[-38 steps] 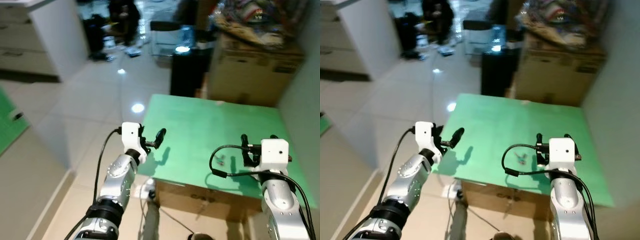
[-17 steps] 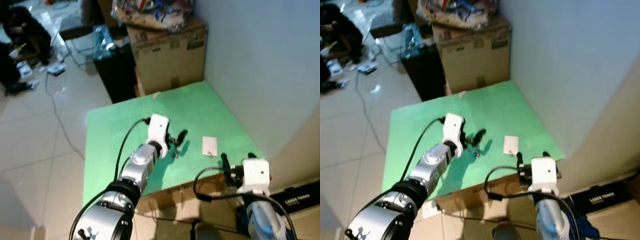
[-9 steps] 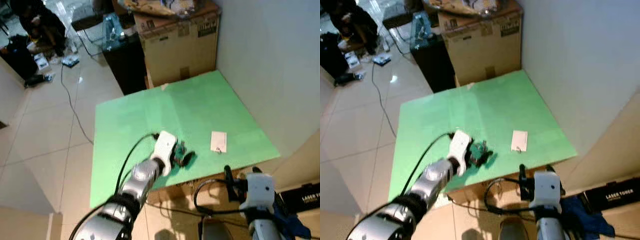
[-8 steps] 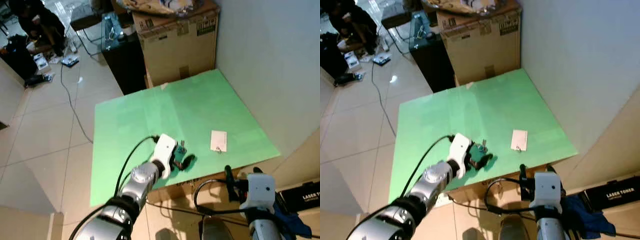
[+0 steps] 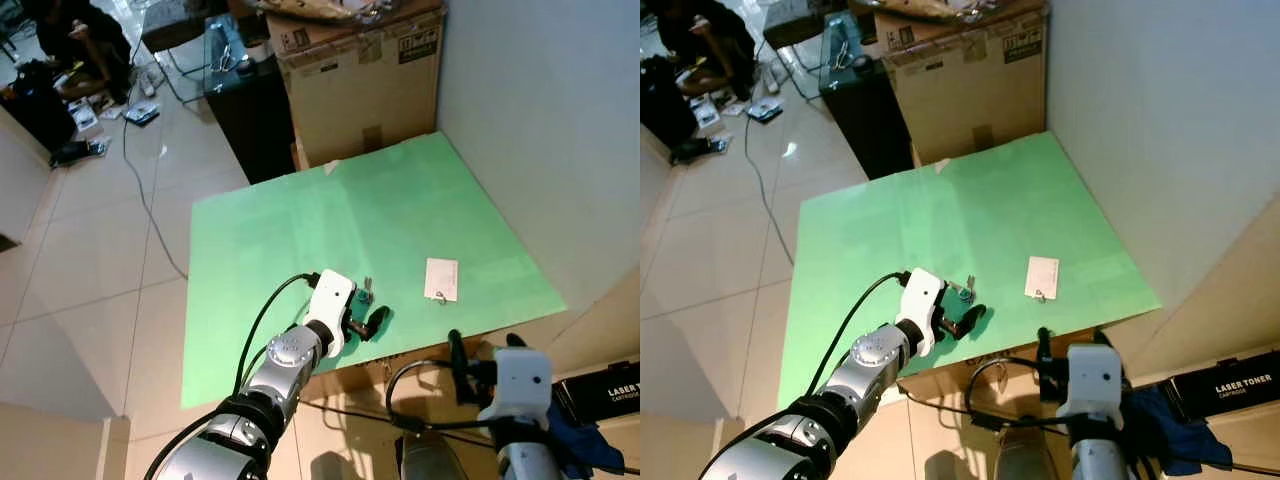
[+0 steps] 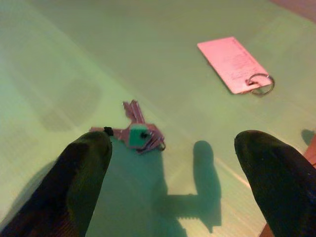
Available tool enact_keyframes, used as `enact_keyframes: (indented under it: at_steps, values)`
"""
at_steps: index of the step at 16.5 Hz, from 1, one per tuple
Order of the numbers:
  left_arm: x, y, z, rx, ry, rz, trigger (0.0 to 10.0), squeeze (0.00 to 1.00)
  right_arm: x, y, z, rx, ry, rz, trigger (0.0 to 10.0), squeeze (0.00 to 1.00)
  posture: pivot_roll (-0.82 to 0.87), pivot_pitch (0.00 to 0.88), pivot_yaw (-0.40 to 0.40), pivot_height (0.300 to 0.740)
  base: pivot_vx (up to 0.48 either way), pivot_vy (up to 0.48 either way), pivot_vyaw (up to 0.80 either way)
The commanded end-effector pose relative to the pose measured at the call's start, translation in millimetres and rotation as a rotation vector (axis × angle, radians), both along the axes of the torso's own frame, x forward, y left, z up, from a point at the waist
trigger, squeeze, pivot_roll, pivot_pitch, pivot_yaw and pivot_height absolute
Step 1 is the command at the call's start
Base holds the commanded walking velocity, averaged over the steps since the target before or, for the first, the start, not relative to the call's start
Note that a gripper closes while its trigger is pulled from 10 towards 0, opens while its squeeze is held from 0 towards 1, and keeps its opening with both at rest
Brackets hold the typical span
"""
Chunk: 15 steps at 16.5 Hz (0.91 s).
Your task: Hang keys on a hook
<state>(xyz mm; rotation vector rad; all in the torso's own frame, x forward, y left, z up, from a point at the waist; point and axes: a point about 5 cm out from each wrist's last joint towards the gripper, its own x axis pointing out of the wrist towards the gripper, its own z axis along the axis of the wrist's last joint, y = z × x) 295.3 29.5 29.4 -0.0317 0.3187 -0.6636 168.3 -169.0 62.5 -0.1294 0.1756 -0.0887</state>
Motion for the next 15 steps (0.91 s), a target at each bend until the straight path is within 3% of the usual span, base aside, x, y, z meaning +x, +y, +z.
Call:
enact_keyframes:
  at_steps: [1,3,6,9,12,13,15]
  values:
    - [-5.0,-10.9,-4.7,-0.004,0.053,0.011,10.0,0.00,-4.0,6.0,1.6,0.005,0.006,0.020,10.0,0.00,-0.33,0.210,0.241,0.740,0.000,0.000,0.00]
    - [-5.8,-12.6,-6.7,0.001,0.076,0.033,10.0,0.00,-7.7,6.4,1.1,0.004,0.015,0.022,10.0,0.00,-0.33,0.217,0.241,0.740,0.000,0.000,0.00]
    - [-8.4,-14.3,-12.6,-0.064,0.190,0.104,10.0,0.00,-15.5,6.7,1.1,0.004,0.032,0.016,10.0,0.00,-0.34,0.238,0.245,0.740,0.000,0.000,0.00]
    - [-11.4,-28.5,-1.2,-0.113,0.094,-0.024,10.0,0.00,-19.2,6.4,1.7,-0.001,0.039,0.014,10.0,0.00,-0.35,0.236,0.245,0.740,0.000,0.000,0.00]
    - [-12.2,-32.7,3.3,-0.136,0.060,-0.057,10.0,0.00,-18.8,5.5,1.6,-0.010,0.039,0.013,10.0,0.00,-0.36,0.227,0.242,0.740,0.000,0.000,0.00]
    - [-12.9,-39.2,6.6,-0.172,0.063,-0.061,10.0,0.00,-17.2,2.6,2.5,-0.026,0.030,0.009,10.0,0.00,-0.37,0.222,0.234,0.740,0.000,0.000,0.00]
    - [-16.2,-44.1,2.3,-0.165,0.111,-0.035,10.0,0.00,-18.5,2.6,3.4,-0.035,0.032,0.016,10.0,0.00,-0.39,0.225,0.222,0.740,0.000,0.000,0.00]
